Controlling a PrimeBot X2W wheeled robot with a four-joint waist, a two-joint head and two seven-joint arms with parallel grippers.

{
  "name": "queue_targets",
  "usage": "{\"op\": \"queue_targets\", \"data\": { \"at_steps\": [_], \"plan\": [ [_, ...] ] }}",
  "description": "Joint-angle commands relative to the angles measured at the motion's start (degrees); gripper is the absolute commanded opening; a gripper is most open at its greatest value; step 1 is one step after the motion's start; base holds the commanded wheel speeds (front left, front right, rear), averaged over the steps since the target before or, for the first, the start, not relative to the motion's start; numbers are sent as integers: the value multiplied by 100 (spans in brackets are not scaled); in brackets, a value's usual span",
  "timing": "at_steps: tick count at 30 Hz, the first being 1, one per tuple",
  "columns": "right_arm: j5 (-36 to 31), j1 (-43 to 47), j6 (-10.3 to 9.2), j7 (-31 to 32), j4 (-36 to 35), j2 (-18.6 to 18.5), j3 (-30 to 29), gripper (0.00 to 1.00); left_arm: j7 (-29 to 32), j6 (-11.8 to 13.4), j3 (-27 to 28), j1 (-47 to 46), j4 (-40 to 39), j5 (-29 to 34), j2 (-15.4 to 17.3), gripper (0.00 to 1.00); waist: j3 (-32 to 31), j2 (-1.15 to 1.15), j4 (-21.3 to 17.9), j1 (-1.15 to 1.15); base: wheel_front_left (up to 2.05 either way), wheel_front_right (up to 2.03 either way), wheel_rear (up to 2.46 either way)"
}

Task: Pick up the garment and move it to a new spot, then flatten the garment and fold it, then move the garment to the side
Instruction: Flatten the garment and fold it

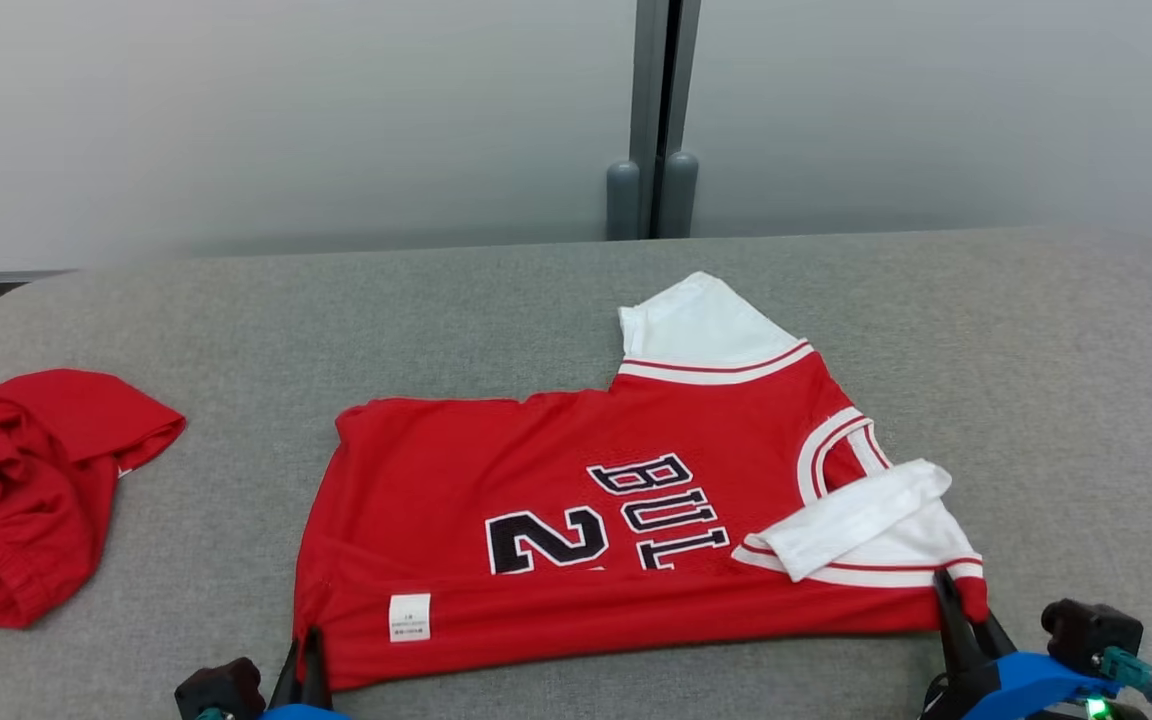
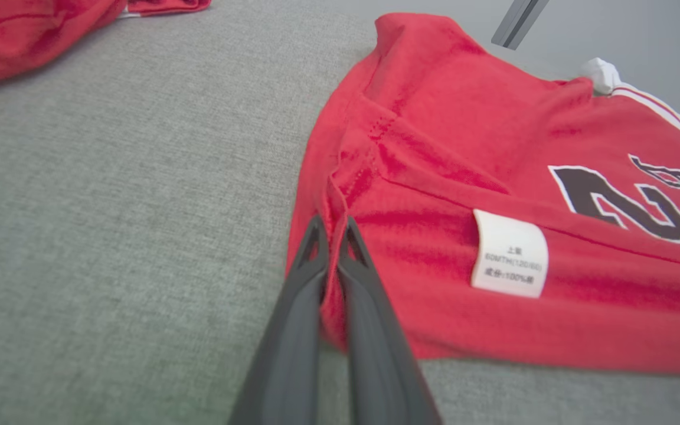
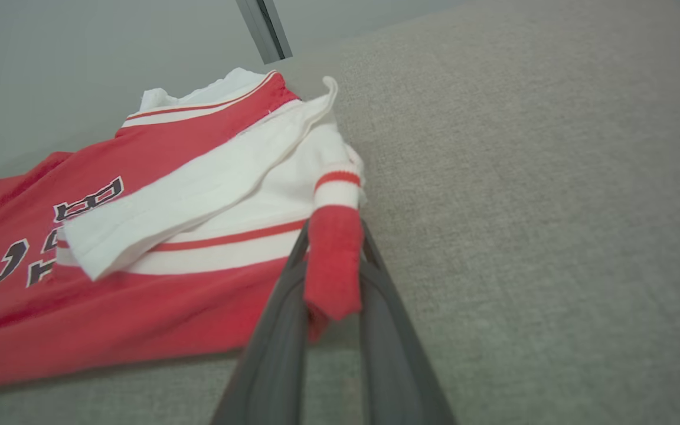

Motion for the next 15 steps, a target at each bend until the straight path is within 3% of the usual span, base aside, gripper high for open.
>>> {"op": "queue_targets", "data": {
  "at_steps": [1, 2, 9, 15],
  "plan": [
    [70, 106, -11, -8, 17, -98, -15, 25, -1, 7, 92, -7, -24, -3, 49, 14, -19, 0, -40, 1, 0, 0, 0],
    [101, 94, -11, -18, 11, -109, -15, 100, -1, 28, 92, -19, -72, 64, 53, 100, 11, 0, -36, 1, 0, 0, 0],
    [90, -345, -6, -17, -473, -162, -130, 100, 0, 96, 270, -579, -600, 131, 29, 100, 501, 0, 19, 1, 0, 0, 0],
    [-17, -928, -6, -16, -649, -167, 73, 100, 0, 24, 339, -1506, -369, 366, 199, 100, 949, 0, -62, 1, 0, 0, 0]
  ]
}}
